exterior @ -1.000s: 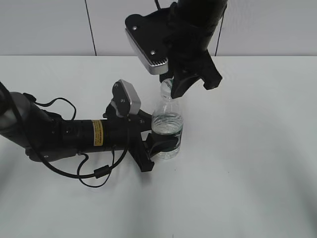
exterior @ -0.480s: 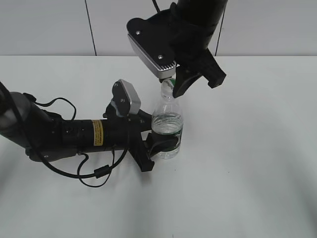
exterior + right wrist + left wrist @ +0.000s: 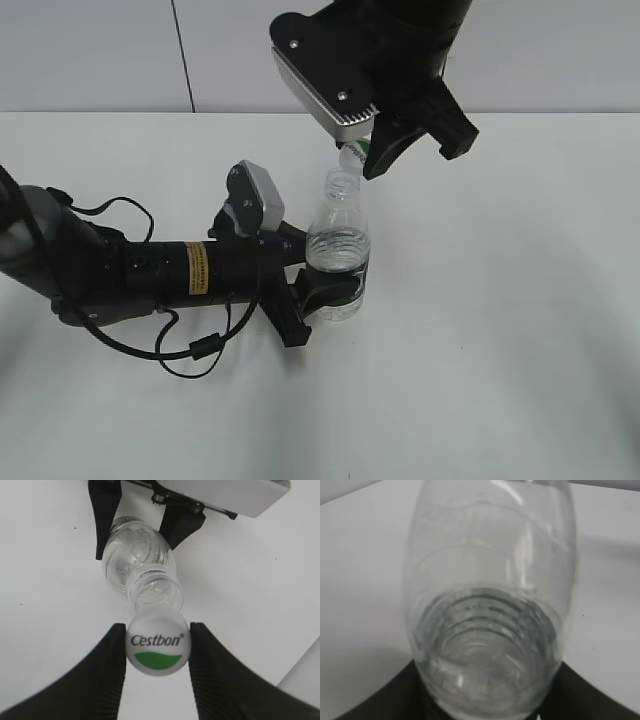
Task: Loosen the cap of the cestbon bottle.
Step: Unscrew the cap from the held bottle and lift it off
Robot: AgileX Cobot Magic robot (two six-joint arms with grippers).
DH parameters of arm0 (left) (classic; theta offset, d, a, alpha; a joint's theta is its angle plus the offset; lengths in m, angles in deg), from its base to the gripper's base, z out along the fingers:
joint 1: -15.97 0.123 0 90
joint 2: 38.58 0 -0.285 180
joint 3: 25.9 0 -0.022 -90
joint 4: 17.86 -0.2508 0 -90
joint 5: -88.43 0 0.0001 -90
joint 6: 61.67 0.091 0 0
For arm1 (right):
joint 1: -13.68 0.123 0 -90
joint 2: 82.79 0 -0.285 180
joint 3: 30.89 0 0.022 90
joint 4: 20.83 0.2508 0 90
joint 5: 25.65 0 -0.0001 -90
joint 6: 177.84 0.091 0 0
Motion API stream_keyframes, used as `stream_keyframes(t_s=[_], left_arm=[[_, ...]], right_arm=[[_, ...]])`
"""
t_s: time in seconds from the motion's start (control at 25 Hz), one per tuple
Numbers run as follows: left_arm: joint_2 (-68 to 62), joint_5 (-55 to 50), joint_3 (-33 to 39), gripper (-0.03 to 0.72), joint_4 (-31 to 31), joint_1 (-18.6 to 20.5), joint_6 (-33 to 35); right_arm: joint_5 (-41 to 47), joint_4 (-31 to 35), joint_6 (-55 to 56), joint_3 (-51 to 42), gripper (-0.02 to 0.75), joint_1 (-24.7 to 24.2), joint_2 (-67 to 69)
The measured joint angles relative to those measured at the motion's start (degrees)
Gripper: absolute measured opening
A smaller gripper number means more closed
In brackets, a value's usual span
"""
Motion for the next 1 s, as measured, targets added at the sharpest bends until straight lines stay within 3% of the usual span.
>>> stream_keyframes(t_s=[0.16,0.76,1.0], left_arm=[[0.0,0.0,0.0,0.357,0.0,0.0,0.1],[0.0,0.0,0.0,0.356,0.0,0.0,0.1],[0.0,0.0,0.0,0.356,0.0,0.0,0.1]], right_arm=[[0.1,0.0,6.8,0.0,0.3,0.0,0.0],[0.4,0.2,92.5,0.0,0.3,0.0,-1.1],[0.4,-2.1,98.9,0.0,0.3,-0.1,-1.1]])
